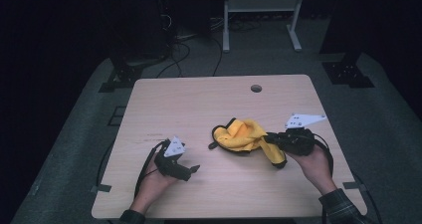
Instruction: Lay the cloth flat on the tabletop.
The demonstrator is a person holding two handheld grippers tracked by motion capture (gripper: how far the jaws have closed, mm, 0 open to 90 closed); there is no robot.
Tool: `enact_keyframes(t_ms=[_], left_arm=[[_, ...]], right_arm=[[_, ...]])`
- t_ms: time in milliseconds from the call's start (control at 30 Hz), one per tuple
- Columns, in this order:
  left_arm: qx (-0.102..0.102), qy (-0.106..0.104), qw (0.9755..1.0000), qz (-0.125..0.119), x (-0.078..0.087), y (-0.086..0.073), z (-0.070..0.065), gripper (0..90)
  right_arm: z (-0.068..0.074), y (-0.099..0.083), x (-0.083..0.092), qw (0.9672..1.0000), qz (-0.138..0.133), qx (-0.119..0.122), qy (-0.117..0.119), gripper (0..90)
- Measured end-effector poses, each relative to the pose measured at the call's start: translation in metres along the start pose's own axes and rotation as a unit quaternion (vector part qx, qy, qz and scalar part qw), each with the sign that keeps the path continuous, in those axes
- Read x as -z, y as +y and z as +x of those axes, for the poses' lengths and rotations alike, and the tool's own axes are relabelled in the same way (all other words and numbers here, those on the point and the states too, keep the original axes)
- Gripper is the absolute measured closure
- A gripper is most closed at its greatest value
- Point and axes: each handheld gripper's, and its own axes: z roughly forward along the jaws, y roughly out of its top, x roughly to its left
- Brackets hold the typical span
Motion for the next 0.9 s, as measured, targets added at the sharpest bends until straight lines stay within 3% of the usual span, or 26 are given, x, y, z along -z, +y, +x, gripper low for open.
enact_keyframes(t_ms=[133, 267, 300, 400, 533, 733, 800, 900], left_arm=[[-0.003, -0.007, 1.0000, 0.001, -0.010, 0.007, 0.001, 5.8], [-0.014, -0.015, 0.9998, 0.005, -0.017, 0.013, -0.001, 5.8], [-0.022, -0.025, 0.9994, 0.003, -0.023, 0.017, -0.004, 5.8], [-0.040, -0.041, 0.9983, 0.004, -0.034, 0.024, -0.012, 6.0], [-0.058, -0.057, 0.9966, 0.009, -0.051, 0.032, -0.022, 12.6], [-0.050, -0.063, 0.9960, 0.039, -0.072, 0.041, -0.023, 18.9], [-0.053, -0.071, 0.9950, 0.046, -0.077, 0.041, -0.025, 27.1], [-0.056, -0.068, 0.9951, 0.046, -0.077, 0.042, -0.025, 41.5]], right_arm=[[0.004, 0.008, 0.011, 0.9994, -0.023, 0.002, 0.024, 84.4], [0.006, 0.012, 0.018, 0.9986, -0.037, 0.007, 0.038, 84.4], [0.008, 0.013, 0.021, 0.9981, -0.042, 0.008, 0.044, 84.4], [0.008, 0.014, 0.022, 0.9980, -0.046, 0.010, 0.044, 84.3], [0.008, 0.013, 0.020, 0.9982, -0.041, 0.007, 0.043, 84.3], [0.006, 0.011, 0.020, 0.9983, -0.041, 0.007, 0.041, 84.3], [0.006, 0.011, 0.020, 0.9983, -0.041, 0.005, 0.041, 84.3], [0.005, 0.010, 0.021, 0.9984, -0.042, 0.005, 0.038, 84.3]])
